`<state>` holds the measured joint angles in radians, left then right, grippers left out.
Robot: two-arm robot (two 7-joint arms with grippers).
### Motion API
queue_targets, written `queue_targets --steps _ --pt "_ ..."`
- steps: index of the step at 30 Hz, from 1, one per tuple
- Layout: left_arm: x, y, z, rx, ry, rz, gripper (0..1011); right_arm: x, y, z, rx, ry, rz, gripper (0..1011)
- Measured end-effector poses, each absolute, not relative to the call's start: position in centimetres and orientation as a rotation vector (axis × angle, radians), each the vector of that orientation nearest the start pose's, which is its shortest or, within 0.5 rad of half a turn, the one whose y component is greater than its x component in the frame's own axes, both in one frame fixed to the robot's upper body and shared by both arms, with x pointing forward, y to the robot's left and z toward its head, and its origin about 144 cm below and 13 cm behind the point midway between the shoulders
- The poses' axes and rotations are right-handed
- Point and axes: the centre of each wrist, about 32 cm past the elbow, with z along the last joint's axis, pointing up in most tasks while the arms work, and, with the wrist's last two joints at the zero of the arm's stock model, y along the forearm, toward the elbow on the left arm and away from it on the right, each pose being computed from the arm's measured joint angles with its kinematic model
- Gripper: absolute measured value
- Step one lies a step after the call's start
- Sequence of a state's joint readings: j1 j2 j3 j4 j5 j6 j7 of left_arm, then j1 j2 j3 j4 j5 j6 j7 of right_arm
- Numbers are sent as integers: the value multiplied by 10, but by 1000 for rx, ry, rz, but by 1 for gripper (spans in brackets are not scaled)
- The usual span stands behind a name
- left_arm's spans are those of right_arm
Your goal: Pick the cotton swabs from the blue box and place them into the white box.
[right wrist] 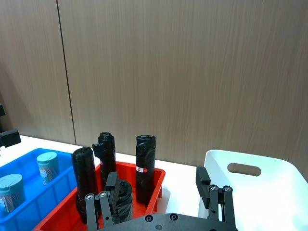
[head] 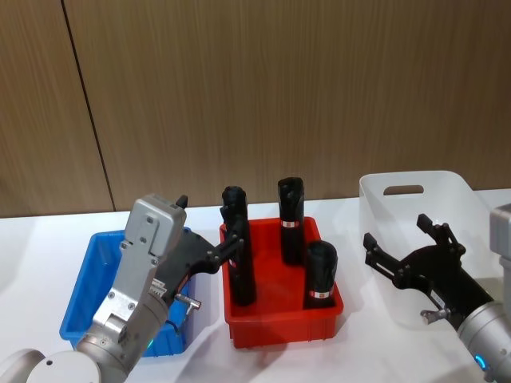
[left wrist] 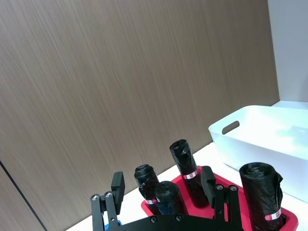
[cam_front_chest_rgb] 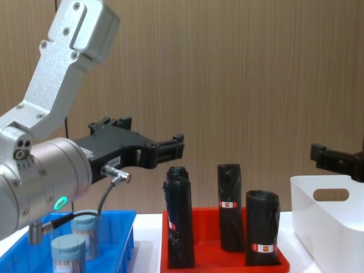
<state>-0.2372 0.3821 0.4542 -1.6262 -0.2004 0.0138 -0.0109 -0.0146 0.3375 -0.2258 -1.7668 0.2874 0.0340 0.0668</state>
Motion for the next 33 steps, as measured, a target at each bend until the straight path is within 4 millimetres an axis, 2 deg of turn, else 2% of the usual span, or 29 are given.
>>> queue_targets --steps 15,33 --pt "492 200 1205 63 -269 1122 1004 443 -237 1189 26 -75 -1229 1002" --pt "492 221 1209 104 -240 1132 1004 443 -237 1189 26 -75 -1230 1002"
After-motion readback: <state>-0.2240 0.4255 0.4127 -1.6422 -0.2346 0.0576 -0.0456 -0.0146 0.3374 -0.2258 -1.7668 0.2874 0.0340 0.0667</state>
